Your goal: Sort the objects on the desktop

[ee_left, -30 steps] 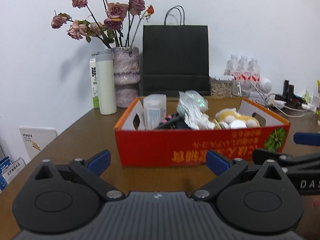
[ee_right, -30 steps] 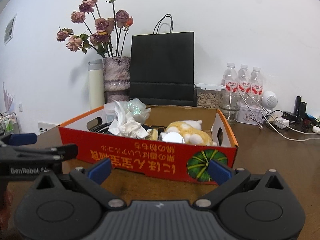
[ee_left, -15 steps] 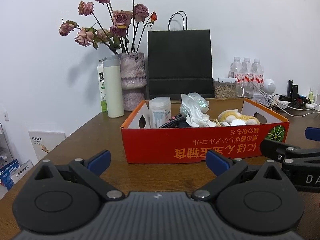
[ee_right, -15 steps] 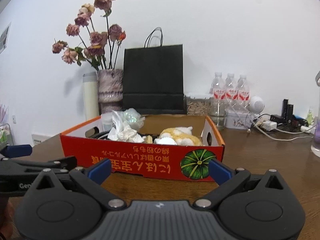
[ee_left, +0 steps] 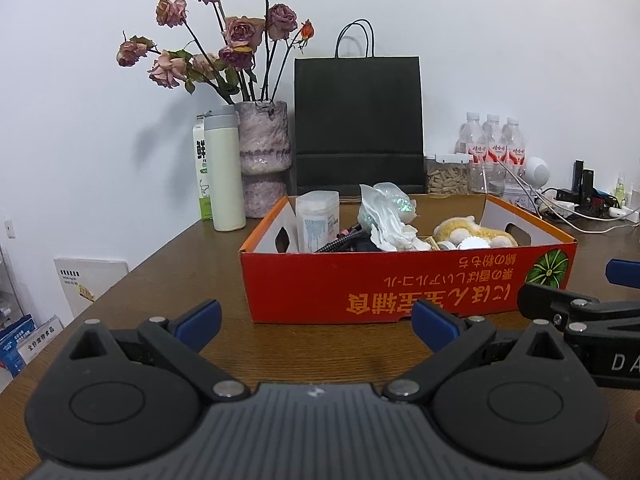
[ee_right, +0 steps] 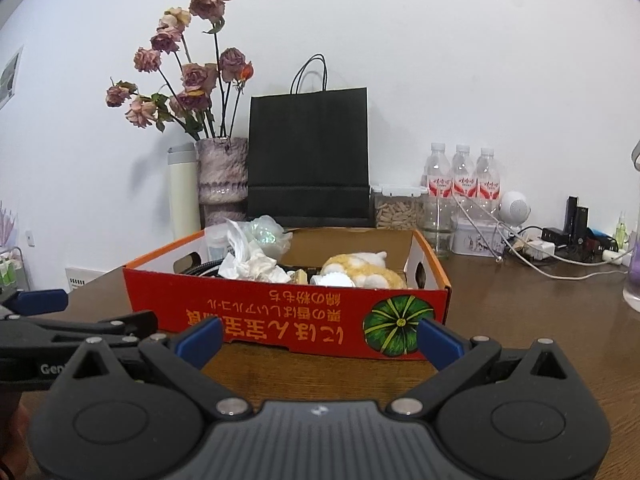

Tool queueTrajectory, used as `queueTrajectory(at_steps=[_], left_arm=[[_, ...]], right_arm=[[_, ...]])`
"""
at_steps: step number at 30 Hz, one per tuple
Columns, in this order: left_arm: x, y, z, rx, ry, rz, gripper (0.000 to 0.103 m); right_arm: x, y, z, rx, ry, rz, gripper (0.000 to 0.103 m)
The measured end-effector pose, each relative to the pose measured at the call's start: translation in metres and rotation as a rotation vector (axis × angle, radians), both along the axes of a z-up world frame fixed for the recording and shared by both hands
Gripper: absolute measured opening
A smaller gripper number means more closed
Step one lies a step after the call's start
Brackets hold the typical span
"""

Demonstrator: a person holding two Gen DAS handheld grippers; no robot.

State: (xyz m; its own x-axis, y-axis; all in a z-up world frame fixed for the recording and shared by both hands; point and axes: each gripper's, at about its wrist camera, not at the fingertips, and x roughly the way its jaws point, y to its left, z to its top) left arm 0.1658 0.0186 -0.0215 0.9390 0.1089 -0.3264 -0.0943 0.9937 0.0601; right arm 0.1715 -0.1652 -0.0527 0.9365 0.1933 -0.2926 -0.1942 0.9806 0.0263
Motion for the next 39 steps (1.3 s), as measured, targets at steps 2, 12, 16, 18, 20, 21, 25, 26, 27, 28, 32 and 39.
queueTrajectory(at_steps=[2, 12, 16, 18, 20, 21, 25, 26, 27, 28, 32, 39], left_arm=[[0.0003, 0.0001, -0.0002, 0.001, 0.002, 0.001, 0.103], [0.0017, 0.0003, -0.0008, 0.001, 0.013, 0.001, 0.103], [0.0017, 0.0005, -0.0011, 0.001, 0.015, 0.001, 0.103], [0.0018, 0.0006, -0.0011, 0.001, 0.015, 0.001, 0.103], [0.0018, 0.0005, -0.0011, 0.001, 0.015, 0.001, 0.103], [0.0019, 0.0005, -0.0011, 0.001, 0.015, 0.001, 0.103], [0.0020, 0.0005, -0.0010, 0.001, 0.015, 0.001, 0.103], [0.0020, 0.0006, -0.0011, 0.001, 0.015, 0.001, 0.103], [0.0022, 0.0006, -0.0010, 0.001, 0.015, 0.000, 0.103], [0.0022, 0.0006, -0.0010, 0.001, 0.015, 0.000, 0.103], [0.0025, 0.0004, -0.0014, 0.000, 0.017, 0.000, 0.103], [0.0028, 0.0001, -0.0016, -0.001, 0.018, -0.001, 0.103]], right_arm=[[-0.0001, 0.0006, -0.0002, -0.002, 0.000, -0.003, 0.103], [0.0020, 0.0013, -0.0009, -0.005, 0.010, -0.006, 0.103], [0.0019, 0.0013, -0.0007, -0.005, 0.010, -0.006, 0.103], [0.0019, 0.0013, -0.0007, -0.005, 0.011, -0.006, 0.103], [0.0020, 0.0013, -0.0007, -0.005, 0.011, -0.006, 0.103], [0.0020, 0.0013, -0.0007, -0.005, 0.011, -0.006, 0.103], [0.0019, 0.0014, -0.0006, -0.006, 0.010, -0.006, 0.103], [0.0019, 0.0013, -0.0006, -0.005, 0.010, -0.006, 0.103], [0.0019, 0.0013, -0.0006, -0.005, 0.010, -0.005, 0.103], [0.0019, 0.0014, -0.0006, -0.005, 0.010, -0.006, 0.103], [0.0020, 0.0013, -0.0007, -0.005, 0.011, -0.006, 0.103], [0.0018, 0.0011, -0.0004, -0.005, 0.011, -0.005, 0.103]])
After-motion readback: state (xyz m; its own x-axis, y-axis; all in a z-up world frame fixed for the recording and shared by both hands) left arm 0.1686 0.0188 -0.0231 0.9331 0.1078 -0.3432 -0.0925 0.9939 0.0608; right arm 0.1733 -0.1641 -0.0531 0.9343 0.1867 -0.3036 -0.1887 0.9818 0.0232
